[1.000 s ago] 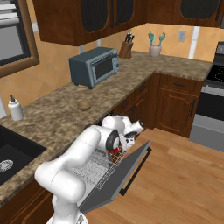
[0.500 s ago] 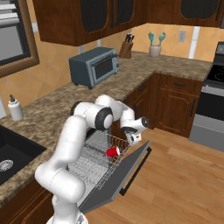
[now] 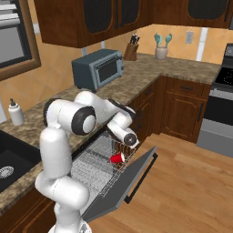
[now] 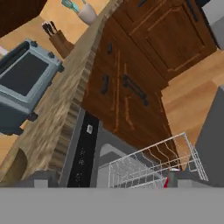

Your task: Pick up the cup and bowl from the counter, place them in the dishwasher, and close the dishwasher door.

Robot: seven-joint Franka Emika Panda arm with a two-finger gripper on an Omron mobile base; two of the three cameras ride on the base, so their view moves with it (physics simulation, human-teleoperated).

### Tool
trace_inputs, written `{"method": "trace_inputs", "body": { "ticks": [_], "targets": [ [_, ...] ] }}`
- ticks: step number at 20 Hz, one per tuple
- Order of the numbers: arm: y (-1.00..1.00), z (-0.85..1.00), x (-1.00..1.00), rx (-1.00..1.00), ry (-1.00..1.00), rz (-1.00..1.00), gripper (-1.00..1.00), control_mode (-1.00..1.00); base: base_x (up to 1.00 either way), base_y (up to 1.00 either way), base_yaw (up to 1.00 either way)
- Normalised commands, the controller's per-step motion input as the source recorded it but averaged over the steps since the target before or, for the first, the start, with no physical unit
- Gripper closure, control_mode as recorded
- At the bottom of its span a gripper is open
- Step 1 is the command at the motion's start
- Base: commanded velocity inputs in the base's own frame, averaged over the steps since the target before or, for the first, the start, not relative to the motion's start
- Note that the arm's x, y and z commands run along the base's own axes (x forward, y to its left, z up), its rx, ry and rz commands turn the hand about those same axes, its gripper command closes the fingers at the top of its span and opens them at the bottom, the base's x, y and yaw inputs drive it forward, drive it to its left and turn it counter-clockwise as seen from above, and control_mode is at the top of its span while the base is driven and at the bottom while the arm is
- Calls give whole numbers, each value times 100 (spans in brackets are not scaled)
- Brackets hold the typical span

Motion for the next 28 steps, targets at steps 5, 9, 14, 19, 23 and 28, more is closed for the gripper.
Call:
{"method": "trace_inputs", "body": {
  "ticks": [5,9,14,19,23,28],
  "targets": [
    [19,100,-19,-28,-10,0,-100,-100,0,0,0],
    [7,100,-13,-15,6,0,-100,-100,0,0,0],
    [0,100,-2,-8,21,0,-100,-100,0,0,0],
    [0,100,0,-1,43,0,-100,-100,0,0,0],
    [0,100,0,0,48,0,-100,-100,0,0,0],
    [0,100,0,0,36,0,-100,-100,0,0,0]
  ]
}}
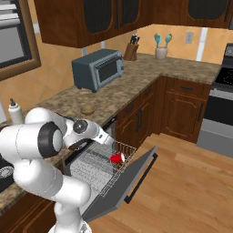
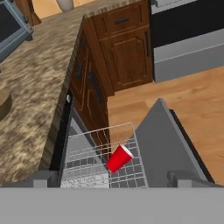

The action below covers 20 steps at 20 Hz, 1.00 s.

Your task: Pick up the cup and bowl from the counter, place them in the dishwasher, and close the dishwasher door.

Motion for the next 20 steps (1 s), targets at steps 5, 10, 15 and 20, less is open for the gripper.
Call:
{"method": "trace_inputs", "body": {
  "ticks": [5,10,15,20],
  "targets": [
    [0,100,0,0,23,0,-100,-100,0,0,0],
    [0,100,0,0,18,0,-100,-100,0,0,0],
    [0,100,0,0,21,0,-100,-100,0,0,0],
    [27,51,21,0,25,0,-100,-100,0,0,0]
  ]
}}
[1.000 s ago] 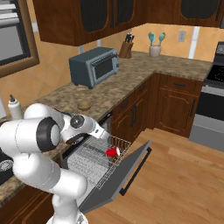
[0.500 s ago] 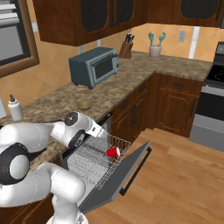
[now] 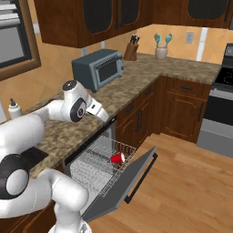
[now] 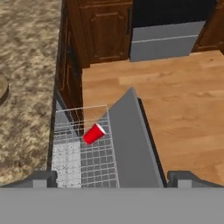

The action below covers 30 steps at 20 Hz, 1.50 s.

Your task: Pick up the cup and bowl from the counter, place them in the dishwasher, and close the dishwasher door.

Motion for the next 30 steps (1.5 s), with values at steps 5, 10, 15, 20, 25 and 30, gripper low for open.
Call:
{"method": "trace_inputs", "body": {
  "ticks": [5,10,15,20,25,30],
  "targets": [
    [53,-8,35,2,29,0,-100,-100,0,0,0],
    [46,-14,52,5,26,0,-100,-100,0,0,0],
    [20,-27,57,18,28,0,-100,-100,0,0,0],
    [9,-41,47,23,17,0,-100,-100,0,0,0],
    [15,-32,30,18,3,0,-100,-100,0,0,0],
    [23,-24,19,6,-9,-3,-100,-100,0,0,0]
  ]
}}
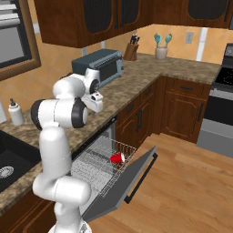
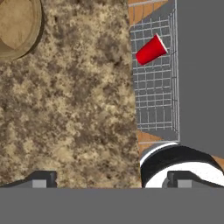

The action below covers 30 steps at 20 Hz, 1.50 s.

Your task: Pick up the cup and bowl from the counter, place them in the dishwasher, and close the dishwasher door.

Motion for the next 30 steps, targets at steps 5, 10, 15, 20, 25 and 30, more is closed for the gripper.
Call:
{"method": "trace_inputs", "body": {
  "ticks": [5,10,15,20,25,30],
  "targets": [
    [22,-29,18,0,-14,-7,-100,-100,0,0,0],
    [11,-31,11,0,-13,-7,-100,-100,0,0,0],
    [7,-23,15,0,-13,-7,-100,-100,0,0,0],
    [7,-10,26,0,-12,-6,-100,-100,0,0,0],
    [6,-4,30,0,-6,-4,-100,-100,0,0,0],
    [8,-1,31,0,-4,-3,-100,-100,0,0,0]
  ]
}}
